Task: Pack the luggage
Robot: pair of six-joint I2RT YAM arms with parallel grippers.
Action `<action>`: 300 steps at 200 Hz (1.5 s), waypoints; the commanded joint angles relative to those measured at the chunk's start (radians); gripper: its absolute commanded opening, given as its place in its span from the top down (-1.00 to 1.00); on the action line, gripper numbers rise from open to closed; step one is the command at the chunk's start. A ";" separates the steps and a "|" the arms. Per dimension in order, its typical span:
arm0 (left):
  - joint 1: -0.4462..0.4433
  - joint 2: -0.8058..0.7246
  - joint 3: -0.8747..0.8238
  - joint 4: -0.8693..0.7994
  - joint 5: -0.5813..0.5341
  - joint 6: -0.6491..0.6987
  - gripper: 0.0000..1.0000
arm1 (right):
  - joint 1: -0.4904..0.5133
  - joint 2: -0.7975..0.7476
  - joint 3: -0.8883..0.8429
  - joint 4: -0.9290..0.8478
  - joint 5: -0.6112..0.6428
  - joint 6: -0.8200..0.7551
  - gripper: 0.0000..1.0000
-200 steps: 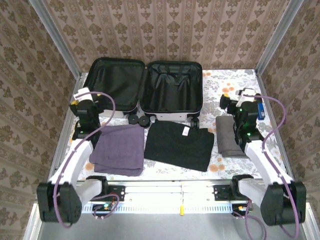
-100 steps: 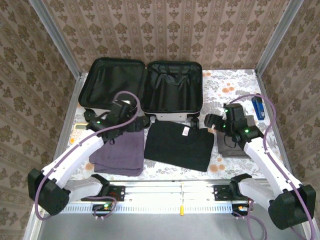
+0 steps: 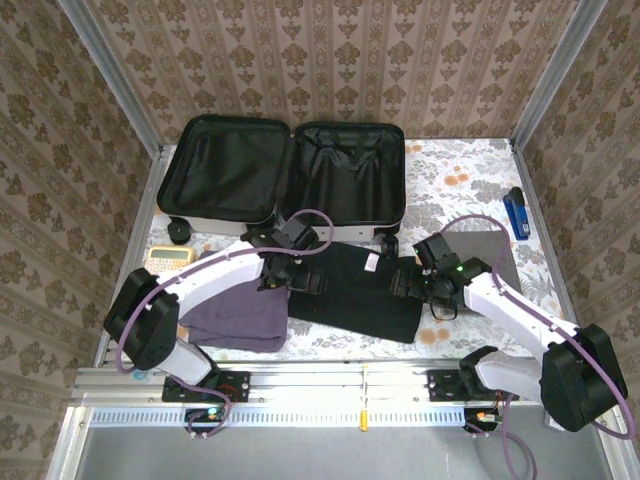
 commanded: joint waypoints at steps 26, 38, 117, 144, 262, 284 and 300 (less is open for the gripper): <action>-0.003 0.096 0.096 0.061 0.050 0.065 -1.00 | 0.012 0.060 -0.008 0.012 0.019 0.032 -0.81; -0.002 0.124 0.117 0.060 0.037 0.078 -1.00 | 0.013 0.073 -0.009 0.024 0.014 0.030 -0.79; 0.013 0.212 0.125 0.128 0.028 0.116 -1.00 | 0.022 0.125 -0.009 0.052 0.009 0.029 -0.76; 0.013 0.228 0.126 0.138 0.022 0.120 -1.00 | 0.028 0.159 -0.004 0.066 0.002 0.029 -0.74; 0.015 0.267 0.111 0.103 -0.075 0.107 -1.00 | 0.063 0.283 0.046 0.113 -0.003 0.032 -0.74; 0.014 0.283 0.099 0.126 -0.053 0.095 -1.00 | 0.075 0.303 0.057 0.127 -0.010 0.035 -0.74; 0.012 0.289 0.081 0.159 -0.020 0.081 -1.00 | 0.087 0.319 0.071 0.135 -0.010 0.040 -0.74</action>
